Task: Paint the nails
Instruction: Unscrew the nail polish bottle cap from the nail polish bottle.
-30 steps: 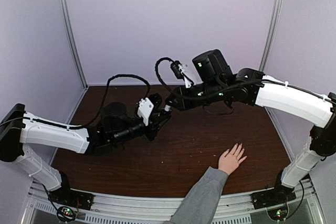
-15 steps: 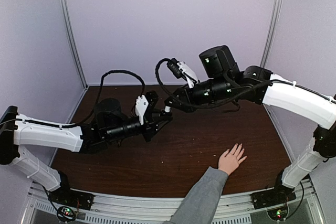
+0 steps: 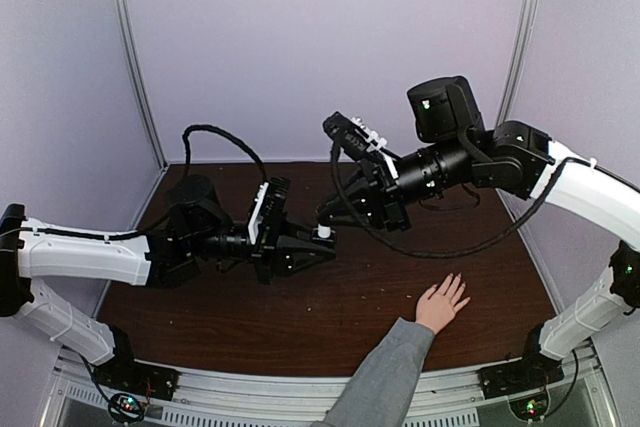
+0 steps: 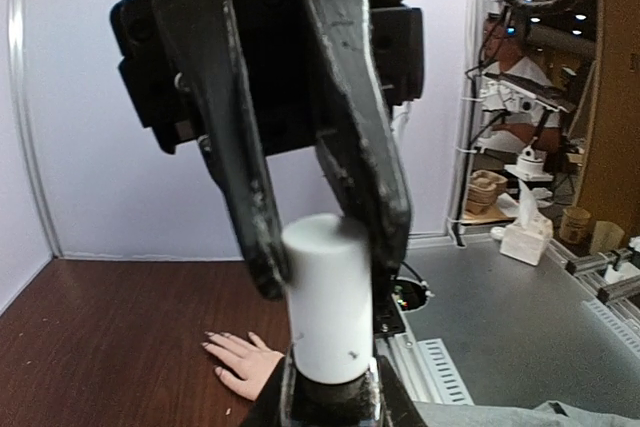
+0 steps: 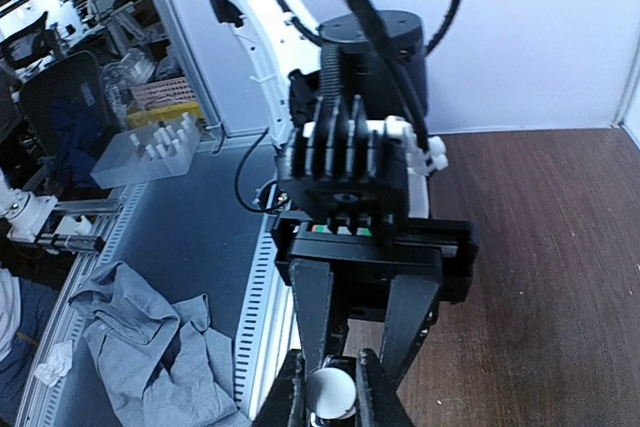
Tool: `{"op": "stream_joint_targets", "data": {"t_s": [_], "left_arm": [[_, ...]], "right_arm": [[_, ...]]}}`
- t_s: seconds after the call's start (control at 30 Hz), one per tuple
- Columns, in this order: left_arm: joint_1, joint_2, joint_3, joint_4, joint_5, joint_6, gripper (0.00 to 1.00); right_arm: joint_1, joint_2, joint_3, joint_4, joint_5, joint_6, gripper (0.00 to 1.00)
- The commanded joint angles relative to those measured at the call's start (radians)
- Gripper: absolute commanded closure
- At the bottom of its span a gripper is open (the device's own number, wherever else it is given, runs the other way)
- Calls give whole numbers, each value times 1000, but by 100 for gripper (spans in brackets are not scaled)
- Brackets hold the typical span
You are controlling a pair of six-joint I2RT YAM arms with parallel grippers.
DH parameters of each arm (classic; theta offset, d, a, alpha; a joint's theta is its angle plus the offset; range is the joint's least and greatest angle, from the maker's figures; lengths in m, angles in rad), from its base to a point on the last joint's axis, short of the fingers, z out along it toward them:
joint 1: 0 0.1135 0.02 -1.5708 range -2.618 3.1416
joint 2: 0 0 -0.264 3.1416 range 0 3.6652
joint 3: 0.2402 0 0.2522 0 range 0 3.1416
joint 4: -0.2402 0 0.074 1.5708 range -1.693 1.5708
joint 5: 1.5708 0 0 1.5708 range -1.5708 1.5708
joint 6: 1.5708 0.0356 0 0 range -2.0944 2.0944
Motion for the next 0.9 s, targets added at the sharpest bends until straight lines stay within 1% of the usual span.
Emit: {"op": "stream_joint_targets", "data": {"t_s": [0.0,0.13,0.23,0.27,0.33,0.37,0.4,0.53,0.63,0.7,0.73,0.83,0.87], "left_arm": [[-32,-6,63,57,212,-27,100],[-41,-4,83,52,265,-46,100],[-41,-14,79,62,270,-53,100],[-41,-18,77,63,260,-52,100],[-41,-34,68,54,228,-42,100],[-42,-42,67,36,201,-28,100],[-42,-49,67,14,171,-10,100],[-42,-69,58,-72,40,59,100],[-42,-83,38,-84,-72,82,100],[-41,-93,28,-98,-149,100,100],[-41,-96,25,-102,-193,103,100],[-42,-87,56,-181,-314,117,100],[-42,-82,71,-204,-347,119,100]], "right_arm": [[13,4,0,35,-118,-80,100],[16,3,-1,20,-161,-112,100],[16,-8,2,8,-156,-126,99],[16,-13,1,6,-146,-129,98],[16,-24,-2,4,-115,-131,92],[16,-30,-3,3,-101,-130,86],[15,-36,-5,4,-87,-127,78],[13,-51,-3,11,-13,-92,63],[12,-59,-1,13,59,-53,57],[10,-64,-4,21,130,-14,50],[10,-64,-3,24,168,9,48],[10,-56,17,18,316,96,45],[10,-51,29,10,366,155,45]]}}
